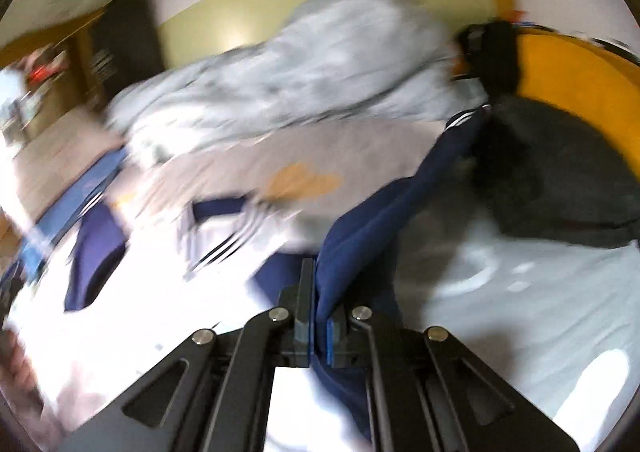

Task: Fold large clothes
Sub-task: 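Grasp the navy sleeve with the right gripper and fold it across the jacket front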

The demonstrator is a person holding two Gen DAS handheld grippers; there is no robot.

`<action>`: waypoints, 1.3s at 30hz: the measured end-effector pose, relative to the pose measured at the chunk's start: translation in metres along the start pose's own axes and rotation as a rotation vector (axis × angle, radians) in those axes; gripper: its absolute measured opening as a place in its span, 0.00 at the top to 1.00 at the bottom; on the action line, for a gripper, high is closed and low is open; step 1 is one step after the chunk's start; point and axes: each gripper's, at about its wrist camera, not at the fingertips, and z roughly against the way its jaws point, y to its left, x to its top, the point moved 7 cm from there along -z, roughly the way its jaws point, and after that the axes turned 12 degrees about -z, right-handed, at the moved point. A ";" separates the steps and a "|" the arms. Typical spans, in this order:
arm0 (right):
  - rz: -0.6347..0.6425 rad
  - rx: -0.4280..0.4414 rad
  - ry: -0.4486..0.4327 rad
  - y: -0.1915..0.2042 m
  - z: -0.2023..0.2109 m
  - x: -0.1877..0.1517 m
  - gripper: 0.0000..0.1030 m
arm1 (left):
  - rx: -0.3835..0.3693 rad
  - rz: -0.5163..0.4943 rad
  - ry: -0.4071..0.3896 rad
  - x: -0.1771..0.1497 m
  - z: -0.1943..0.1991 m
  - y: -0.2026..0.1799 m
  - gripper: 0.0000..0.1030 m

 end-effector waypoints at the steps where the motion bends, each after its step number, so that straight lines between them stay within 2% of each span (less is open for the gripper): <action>1: 0.026 0.011 0.026 0.013 0.000 -0.014 0.97 | -0.005 0.001 -0.006 0.002 0.004 -0.001 0.00; 5: 0.076 0.025 0.142 0.055 -0.007 -0.076 0.96 | -0.008 0.002 -0.019 0.005 0.013 0.000 0.00; 8: 0.060 0.030 0.240 0.060 -0.019 -0.111 0.94 | -0.008 -0.001 -0.025 0.005 0.019 0.001 0.00; 10: 0.061 0.008 0.260 0.059 -0.024 -0.119 0.91 | -0.006 -0.007 -0.029 0.005 0.022 0.000 0.00; 11: 0.061 0.009 0.258 0.058 -0.024 -0.120 0.90 | -0.004 -0.011 -0.032 0.005 0.023 0.000 0.00; 13: 0.036 0.020 0.246 0.054 -0.021 -0.114 0.78 | -0.002 -0.019 -0.036 0.005 0.025 -0.001 0.00; 15: 0.004 0.029 0.209 0.048 -0.014 -0.104 0.69 | 0.004 -0.028 -0.038 0.004 0.025 -0.002 0.00; 17: -0.016 0.031 0.163 0.043 -0.008 -0.089 0.65 | 0.017 -0.038 -0.036 0.003 0.024 -0.003 0.00; 18: -0.018 0.028 0.147 0.046 -0.005 -0.084 0.58 | 0.021 -0.041 -0.031 0.002 0.022 -0.004 0.00; 19: -0.022 0.024 0.127 0.044 -0.002 -0.080 0.46 | 0.021 -0.043 -0.023 0.000 0.019 -0.005 0.00; 21: -0.033 0.010 0.069 0.037 0.005 -0.069 0.33 | 0.019 -0.042 -0.008 -0.003 0.014 -0.006 0.00; 23: -0.045 -0.009 0.044 0.029 0.010 -0.062 0.29 | 0.026 -0.044 0.006 -0.007 0.009 -0.007 0.00; 25: -0.056 -0.044 0.018 0.018 0.011 -0.054 0.19 | 0.032 -0.048 0.023 -0.011 0.003 -0.008 0.00; 28: -0.071 -0.079 -0.008 0.002 0.011 -0.041 0.15 | 0.038 -0.050 0.047 -0.018 -0.005 -0.008 0.00; 30: -0.092 -0.090 0.011 -0.010 0.007 -0.034 0.14 | 0.035 -0.051 0.061 -0.022 -0.010 -0.008 0.00; 35: -0.277 -0.190 0.041 -0.063 -0.011 -0.017 0.14 | 0.025 -0.047 0.081 -0.028 -0.015 -0.009 0.00; 38: -0.421 -0.162 0.058 -0.093 -0.027 -0.014 0.20 | 0.024 -0.051 0.086 -0.030 -0.016 -0.009 0.00; 39: -0.456 -0.137 0.071 -0.098 -0.032 -0.014 0.26 | 0.023 -0.052 0.088 -0.030 -0.017 -0.010 0.00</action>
